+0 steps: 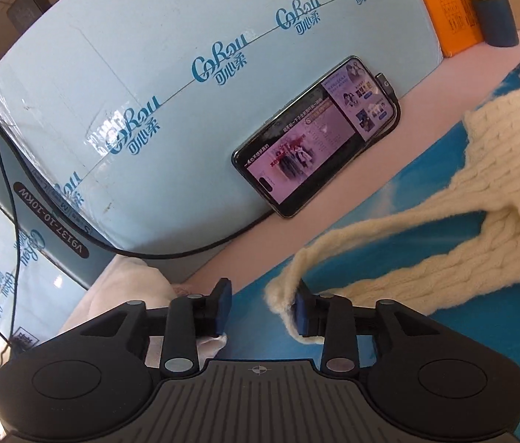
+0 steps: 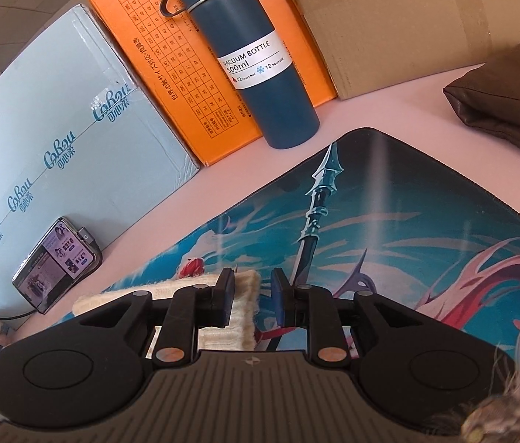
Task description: Fold clothes
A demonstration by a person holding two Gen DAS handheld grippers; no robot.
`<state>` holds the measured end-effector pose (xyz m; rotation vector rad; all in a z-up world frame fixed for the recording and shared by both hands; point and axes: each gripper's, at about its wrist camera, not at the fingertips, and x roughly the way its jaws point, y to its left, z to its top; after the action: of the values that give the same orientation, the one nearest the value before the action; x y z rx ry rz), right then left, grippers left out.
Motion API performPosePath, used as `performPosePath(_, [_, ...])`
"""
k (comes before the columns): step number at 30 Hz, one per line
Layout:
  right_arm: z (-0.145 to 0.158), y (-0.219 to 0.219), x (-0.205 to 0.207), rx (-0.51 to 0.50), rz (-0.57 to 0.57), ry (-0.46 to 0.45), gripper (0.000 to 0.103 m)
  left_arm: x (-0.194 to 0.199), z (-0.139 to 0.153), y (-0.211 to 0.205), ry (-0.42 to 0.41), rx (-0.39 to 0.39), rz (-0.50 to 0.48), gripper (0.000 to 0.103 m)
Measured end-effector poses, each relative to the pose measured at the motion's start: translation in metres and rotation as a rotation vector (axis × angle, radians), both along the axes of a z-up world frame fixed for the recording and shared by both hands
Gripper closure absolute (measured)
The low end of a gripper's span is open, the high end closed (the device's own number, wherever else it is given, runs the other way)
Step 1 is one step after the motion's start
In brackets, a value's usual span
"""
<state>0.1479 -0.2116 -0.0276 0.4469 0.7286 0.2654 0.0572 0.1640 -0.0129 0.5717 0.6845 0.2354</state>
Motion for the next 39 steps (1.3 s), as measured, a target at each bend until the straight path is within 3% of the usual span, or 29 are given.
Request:
performPosePath(4, [-0.001, -0.001, 0.0, 0.013, 0.0, -0.004, 0.081, -0.014, 0.015, 0.003, -0.044, -0.017, -0.023, 0.041])
performPosePath(8, [0.001, -0.003, -0.003, 0.042, -0.006, -0.026, 0.08, -0.043, 0.042, 0.01, -0.148, -0.158, 0.001, 0.024])
performPosePath(10, [0.004, -0.005, -0.005, 0.067, -0.017, -0.05, 0.06, -0.057, 0.055, 0.013, -0.2, -0.228, 0.013, 0.023])
performPosePath(15, [0.009, -0.009, -0.01, 0.109, -0.025, -0.089, 0.035, -0.121, 0.071, 0.029, -0.376, -0.451, 0.142, 0.009])
performPosePath(20, [0.01, -0.007, -0.013, 0.135, 0.013, -0.078, 0.026, -0.188, 0.065, 0.051, -0.475, -0.665, 0.265, 0.008])
performPosePath(23, [0.011, -0.002, -0.019, 0.104, 0.04, -0.1, 0.019, -0.219, 0.052, 0.056, -0.499, -0.689, 0.325, 0.006])
performPosePath(26, [0.013, 0.006, -0.032, 0.05, 0.069, -0.131, 0.018, -0.244, 0.037, 0.062, -0.502, -0.77, 0.382, 0.006])
performPosePath(29, [0.017, 0.013, -0.05, 0.011, 0.122, -0.156, 0.015, -0.262, 0.025, 0.068, -0.506, -0.905, 0.409, 0.006])
performPosePath(34, [0.029, 0.012, -0.098, 0.031, 0.223, -0.177, 0.013, -0.272, 0.003, 0.075, -0.46, -1.207, 0.379, 0.006])
performPosePath(39, [0.035, 0.003, -0.177, 0.078, 0.494, -0.346, 0.011, -0.258, -0.001, 0.063, -0.43, -1.25, 0.303, 0.006])
